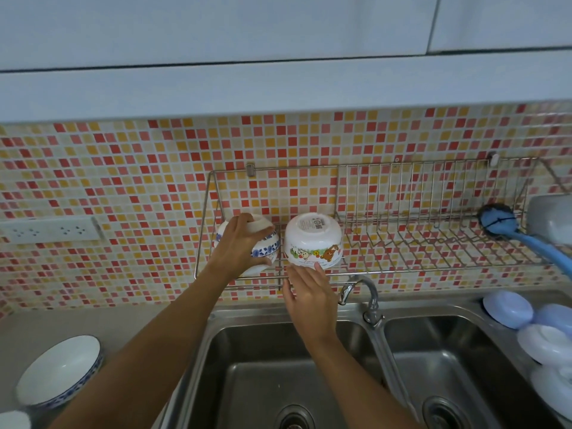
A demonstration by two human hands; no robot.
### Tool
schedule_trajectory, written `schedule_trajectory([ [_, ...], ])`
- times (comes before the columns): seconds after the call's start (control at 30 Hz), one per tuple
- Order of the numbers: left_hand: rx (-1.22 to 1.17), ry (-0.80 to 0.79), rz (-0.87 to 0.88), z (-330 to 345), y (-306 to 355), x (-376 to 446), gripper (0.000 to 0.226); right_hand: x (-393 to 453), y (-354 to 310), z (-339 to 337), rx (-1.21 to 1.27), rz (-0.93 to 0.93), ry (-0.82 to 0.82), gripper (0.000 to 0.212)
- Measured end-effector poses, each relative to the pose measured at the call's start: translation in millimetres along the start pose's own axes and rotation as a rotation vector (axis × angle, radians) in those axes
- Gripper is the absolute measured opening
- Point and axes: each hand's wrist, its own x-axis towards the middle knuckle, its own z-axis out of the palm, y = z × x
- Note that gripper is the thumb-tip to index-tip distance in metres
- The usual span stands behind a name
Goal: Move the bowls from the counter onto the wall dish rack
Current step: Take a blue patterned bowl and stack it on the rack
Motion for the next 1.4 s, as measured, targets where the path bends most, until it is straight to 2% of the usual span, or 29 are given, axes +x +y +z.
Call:
schedule_trajectory([
  [0.2, -0.031, -0.008, -0.015, 4.7, -4.2, 0.3, 0.075, -1.3, -1.6, 0.7, -0.007, -0.012, 0.007, 0.025],
  [0.4, -0.073, -0.037, -0.033, 5.1, -5.8, 0.6, 0.079, -1.0, 7.6, -0.2, -0.027, -0.102, -0.004, 0.026],
  [0.63, -0.094, -0.017, -0.031, 10.1, -9.1, 1.0, 0.080, -2.6, 2.5, 1.8, 0.012, -0.058, 0.064, 0.026],
  [1.0, -0.114, -0.019, -0.013, 14.9, -13.2, 2.1, 0.076, 0.8, 2.4, 3.4, 0.036, -0.031, 0.078, 0.028],
  [1.3, -0.167, 0.016, -0.042, 12.5, -9.4, -0.5, 0.068, 0.7, 2.8, 2.2, 0.040, -0.039, 0.095, 0.025],
  [1.4, -0.216, 0.040, -0.125, 10.5, -7.6, -3.3, 0.060, 0.5, 2.0, 2.0, 0.047, -0.035, 0.090, 0.024],
])
